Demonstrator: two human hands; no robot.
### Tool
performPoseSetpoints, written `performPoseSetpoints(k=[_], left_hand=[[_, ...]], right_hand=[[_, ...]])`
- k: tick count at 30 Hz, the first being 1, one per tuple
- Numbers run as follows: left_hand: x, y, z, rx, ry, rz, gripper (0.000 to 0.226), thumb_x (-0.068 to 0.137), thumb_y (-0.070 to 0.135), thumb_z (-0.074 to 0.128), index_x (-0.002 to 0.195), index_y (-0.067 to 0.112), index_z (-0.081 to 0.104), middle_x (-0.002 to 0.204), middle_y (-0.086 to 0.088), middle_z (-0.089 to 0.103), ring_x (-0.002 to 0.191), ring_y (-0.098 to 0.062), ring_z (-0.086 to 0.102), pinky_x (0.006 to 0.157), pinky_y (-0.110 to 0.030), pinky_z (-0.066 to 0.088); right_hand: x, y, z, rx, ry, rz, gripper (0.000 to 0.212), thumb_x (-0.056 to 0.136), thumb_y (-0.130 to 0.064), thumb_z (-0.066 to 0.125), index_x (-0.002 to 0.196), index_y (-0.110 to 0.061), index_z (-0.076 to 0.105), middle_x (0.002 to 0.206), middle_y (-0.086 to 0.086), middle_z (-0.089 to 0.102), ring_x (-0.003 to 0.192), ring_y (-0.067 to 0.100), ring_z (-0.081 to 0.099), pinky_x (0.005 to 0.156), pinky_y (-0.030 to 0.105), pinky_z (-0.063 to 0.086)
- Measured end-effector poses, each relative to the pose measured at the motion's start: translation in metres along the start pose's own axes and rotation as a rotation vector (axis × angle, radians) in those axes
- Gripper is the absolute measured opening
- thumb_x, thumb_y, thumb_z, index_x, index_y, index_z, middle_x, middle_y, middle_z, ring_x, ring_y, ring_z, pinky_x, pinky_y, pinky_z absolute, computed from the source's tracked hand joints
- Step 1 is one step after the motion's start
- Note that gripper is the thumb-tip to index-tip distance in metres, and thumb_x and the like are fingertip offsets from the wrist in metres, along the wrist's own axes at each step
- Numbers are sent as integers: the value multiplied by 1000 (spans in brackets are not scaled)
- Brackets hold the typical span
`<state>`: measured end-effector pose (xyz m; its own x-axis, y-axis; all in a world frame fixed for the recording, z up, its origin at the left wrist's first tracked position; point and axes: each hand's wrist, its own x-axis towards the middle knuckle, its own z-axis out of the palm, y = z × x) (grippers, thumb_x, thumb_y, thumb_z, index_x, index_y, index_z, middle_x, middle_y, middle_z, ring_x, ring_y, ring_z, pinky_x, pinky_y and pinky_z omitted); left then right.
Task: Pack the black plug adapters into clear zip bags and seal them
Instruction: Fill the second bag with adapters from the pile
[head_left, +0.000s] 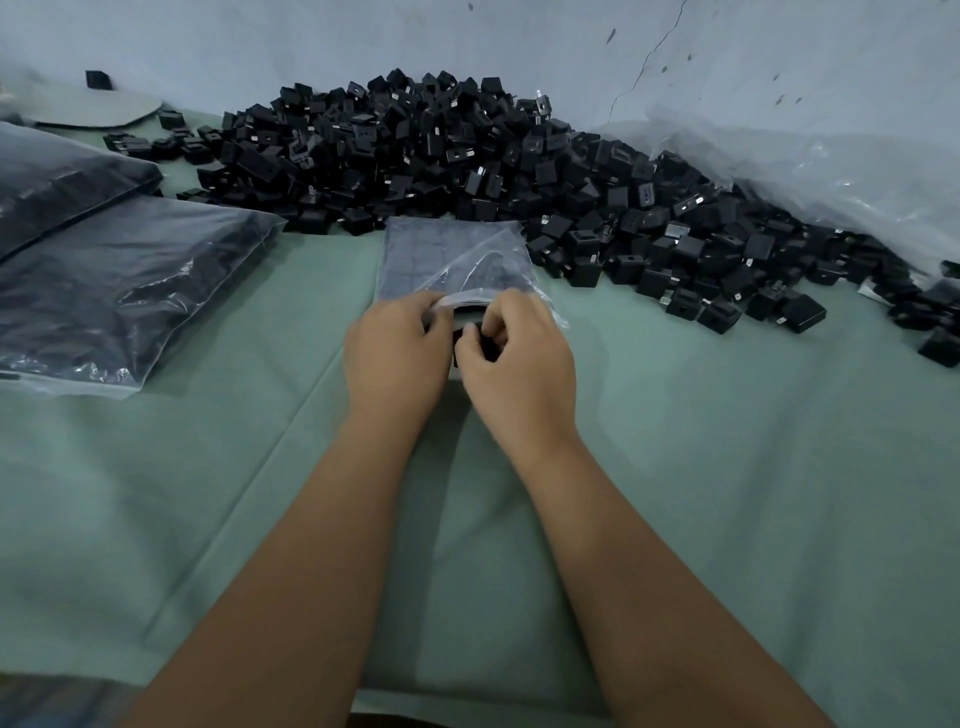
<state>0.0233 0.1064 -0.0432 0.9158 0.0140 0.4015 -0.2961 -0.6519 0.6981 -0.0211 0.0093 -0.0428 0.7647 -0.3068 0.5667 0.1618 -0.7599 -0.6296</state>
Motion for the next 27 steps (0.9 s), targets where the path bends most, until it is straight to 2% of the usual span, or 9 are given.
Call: performPoseSetpoints(k=[2, 5, 8, 10, 15, 19, 21, 24, 27], left_hand=[[1, 0, 1, 1, 6, -17, 26, 93, 24, 47, 93, 12, 70, 77, -8, 67, 79, -30, 59, 74, -48, 48], [0, 0, 0, 5, -6, -16, 24, 93, 20, 48, 95, 14, 71, 78, -8, 68, 81, -30, 59, 75, -47, 48], [-2, 1, -3, 2, -11, 32, 38, 84, 4, 50, 106, 22, 74, 94, -5, 73, 92, -28, 62, 81, -44, 49], [-4, 2, -4, 28, 1, 74, 44, 77, -1, 49, 106, 21, 74, 95, -5, 73, 92, -28, 62, 79, -43, 49], [-3, -2, -3, 96, 2, 103, 38, 72, 2, 53, 101, 17, 73, 93, -5, 71, 93, -29, 59, 76, -37, 45], [0, -5, 0, 163, -5, 120, 35, 77, 5, 58, 105, 20, 71, 99, -1, 70, 99, -25, 58, 82, -35, 41], [1, -7, 2, 237, -11, 98, 33, 81, 13, 61, 109, 28, 68, 108, 6, 67, 109, -22, 52, 88, -33, 33], [0, -6, 3, 253, 7, 73, 31, 84, 19, 61, 111, 32, 66, 116, 8, 65, 116, -21, 46, 89, -33, 26], [0, -6, 3, 284, 6, 68, 30, 84, 20, 60, 111, 32, 64, 117, 8, 64, 117, -21, 44, 89, -33, 25]], right_hand=[[1, 3, 2, -159, -78, 19, 17, 89, -26, 55, 78, -20, 44, 83, -7, 52, 69, 13, 47, 55, 30, 33], [2, 6, 1, -370, -84, 8, 13, 92, -30, 49, 87, -19, 54, 89, -4, 61, 87, 18, 54, 57, 29, 29], [1, 5, -1, -377, -98, 15, 18, 82, -27, 48, 93, -16, 57, 92, -2, 63, 96, 21, 49, 60, 29, 31], [-1, 5, -1, -358, -131, 19, 24, 77, -26, 51, 98, -15, 58, 94, -1, 63, 98, 21, 47, 63, 29, 35], [1, 11, 1, -432, -127, -7, 24, 90, -35, 55, 104, -16, 57, 92, 1, 64, 98, 21, 51, 61, 28, 30], [0, 8, 0, -386, -52, -23, 17, 88, -33, 52, 84, -17, 54, 81, 0, 63, 88, 22, 52, 60, 28, 29], [0, 6, -2, -394, -33, -65, 14, 82, -29, 51, 72, -19, 52, 74, -1, 62, 84, 22, 49, 67, 27, 28], [-1, 6, 0, -488, -90, -111, 19, 81, -30, 50, 76, -19, 64, 80, -6, 66, 92, 19, 48, 84, 28, 26], [-1, 7, 3, -477, -141, -123, 17, 83, -29, 47, 80, -21, 63, 91, -8, 68, 97, 17, 48, 89, 27, 23]])
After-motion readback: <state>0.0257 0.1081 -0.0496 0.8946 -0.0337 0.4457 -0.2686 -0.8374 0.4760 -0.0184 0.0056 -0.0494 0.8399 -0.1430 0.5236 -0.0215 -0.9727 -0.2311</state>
